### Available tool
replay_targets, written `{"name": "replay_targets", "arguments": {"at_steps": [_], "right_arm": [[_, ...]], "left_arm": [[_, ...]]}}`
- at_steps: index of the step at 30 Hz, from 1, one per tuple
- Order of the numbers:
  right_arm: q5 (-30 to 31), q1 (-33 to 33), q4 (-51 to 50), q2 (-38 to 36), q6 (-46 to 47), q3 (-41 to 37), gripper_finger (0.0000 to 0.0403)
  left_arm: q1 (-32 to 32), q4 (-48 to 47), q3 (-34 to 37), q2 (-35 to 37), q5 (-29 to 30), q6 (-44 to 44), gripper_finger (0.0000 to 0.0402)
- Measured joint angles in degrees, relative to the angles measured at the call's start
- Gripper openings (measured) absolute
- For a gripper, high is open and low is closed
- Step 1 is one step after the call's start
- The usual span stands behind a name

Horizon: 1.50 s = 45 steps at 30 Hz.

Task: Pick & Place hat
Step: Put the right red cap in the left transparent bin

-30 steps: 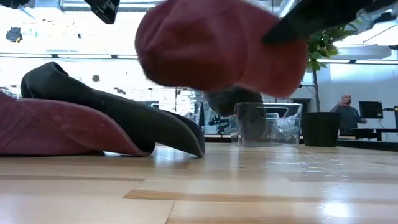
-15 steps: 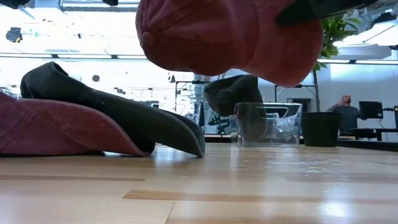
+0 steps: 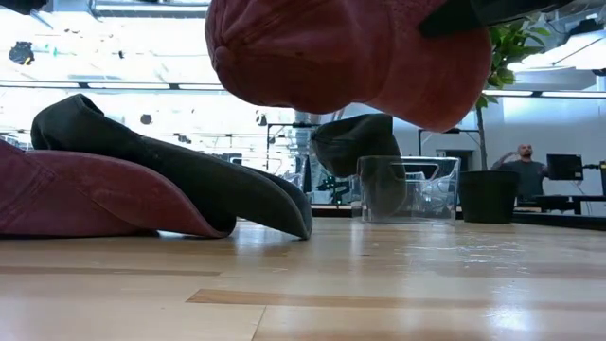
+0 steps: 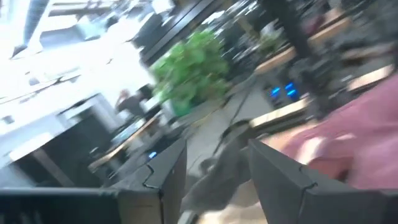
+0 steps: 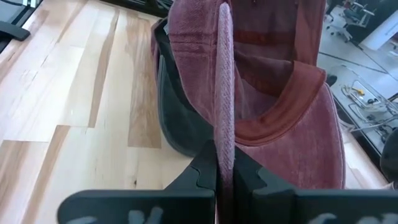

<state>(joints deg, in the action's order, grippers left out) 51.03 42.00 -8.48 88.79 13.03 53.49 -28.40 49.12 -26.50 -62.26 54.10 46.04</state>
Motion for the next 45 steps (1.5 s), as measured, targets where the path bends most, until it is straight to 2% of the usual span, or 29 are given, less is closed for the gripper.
{"name": "replay_targets", "arguments": {"at_steps": [7,12,14,22,28,35,39,45], "right_arm": [[-0.02,0.0,0.39,0.0,-0.43,0.0,0.0001],[-0.09,0.0,3.06,0.0,-3.63,0.02,0.0001],[-0.25,0.0,3.88,0.0,-4.49,0.02,0.0001],[-0.33,0.0,4.21,0.01,-4.51,0.02,0.0001],[-3.07,-0.6,4.78,0.27,-4.54,0.02,0.0001],[-4.57,-1.66,4.7,0.55,-4.99,0.02,0.0001],[-4.57,-1.64,5.55,0.55,-6.04,0.02,0.0001],[-4.55,-1.62,5.54,0.55,-6.17,0.02,0.0001]], "left_arm": [[6.81,0.25,0.0,-0.02,0.42,0.01,0.0149],[10.4,0.13,0.0,-0.36,-6.03,-4.04,0.0139],[10.98,-0.22,-0.02,-1.39,-7.68,-4.32,0.0136],[10.95,-0.17,-1.09,-8.06,-8.08,-4.32,0.0131],[11.0,0.46,-7.25,-12.35,-8.48,-4.32,0.0131],[12.73,0.62,-14.65,-16.8,-16.66,-4.5,0.0131],[14.18,0.53,-18.15,-22.0,-23.06,-6.0,0.0131],[15.33,0.34,-23.28,-30.85,-23.59,-5.87,0.0131]]}}
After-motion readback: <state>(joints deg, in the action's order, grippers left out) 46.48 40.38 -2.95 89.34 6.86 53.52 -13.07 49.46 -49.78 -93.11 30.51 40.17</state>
